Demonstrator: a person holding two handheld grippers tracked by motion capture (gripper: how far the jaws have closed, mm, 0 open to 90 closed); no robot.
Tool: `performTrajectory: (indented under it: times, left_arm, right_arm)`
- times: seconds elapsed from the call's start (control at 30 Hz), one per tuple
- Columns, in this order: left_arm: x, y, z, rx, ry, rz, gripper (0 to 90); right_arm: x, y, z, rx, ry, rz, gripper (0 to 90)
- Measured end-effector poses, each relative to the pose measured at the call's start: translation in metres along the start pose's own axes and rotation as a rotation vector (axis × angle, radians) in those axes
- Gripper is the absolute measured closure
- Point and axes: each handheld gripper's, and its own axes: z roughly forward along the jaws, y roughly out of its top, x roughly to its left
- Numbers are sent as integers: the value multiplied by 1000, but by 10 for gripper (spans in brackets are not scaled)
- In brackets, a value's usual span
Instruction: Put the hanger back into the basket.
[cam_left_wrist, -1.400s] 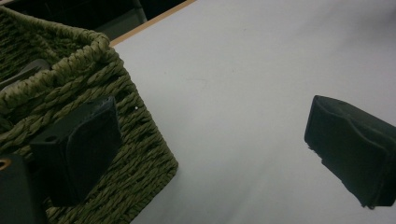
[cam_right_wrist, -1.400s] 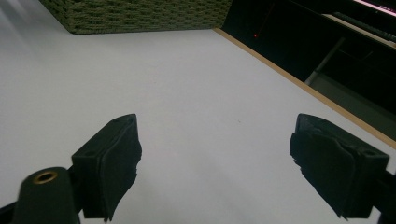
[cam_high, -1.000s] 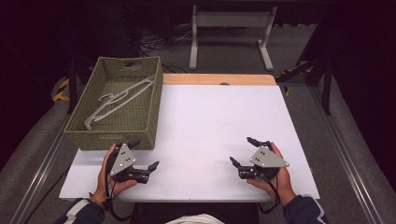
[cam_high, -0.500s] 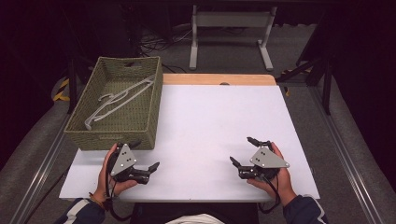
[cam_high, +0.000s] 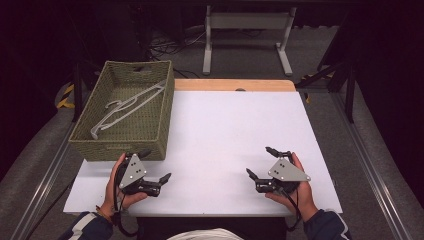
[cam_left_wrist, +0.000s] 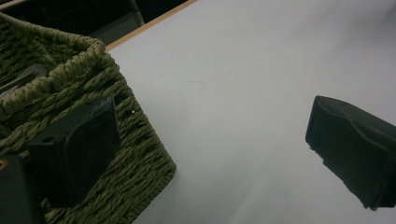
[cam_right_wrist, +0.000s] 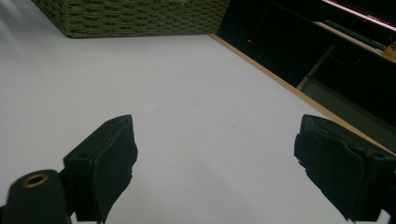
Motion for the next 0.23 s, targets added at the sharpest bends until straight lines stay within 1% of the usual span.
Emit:
performTrajectory:
  times: [0.03, 0.07, 0.2, 0.23]
  left_arm:
    - [0, 0, 0, -4, -5, -6, 36]
    - [0, 0, -1, -4, -4, 5, 36]
    - [-2, 1, 0, -5, -6, -1, 36]
    - [-1, 1, -1, -8, -3, 10, 36]
  right_arm:
    - [0, 0, 0, 0, -1, 3, 121]
    - [0, 0, 0, 0, 0, 7, 120]
    - [1, 0, 0, 2, 1, 13, 117]
    - [1, 0, 0, 0, 0, 15, 117]
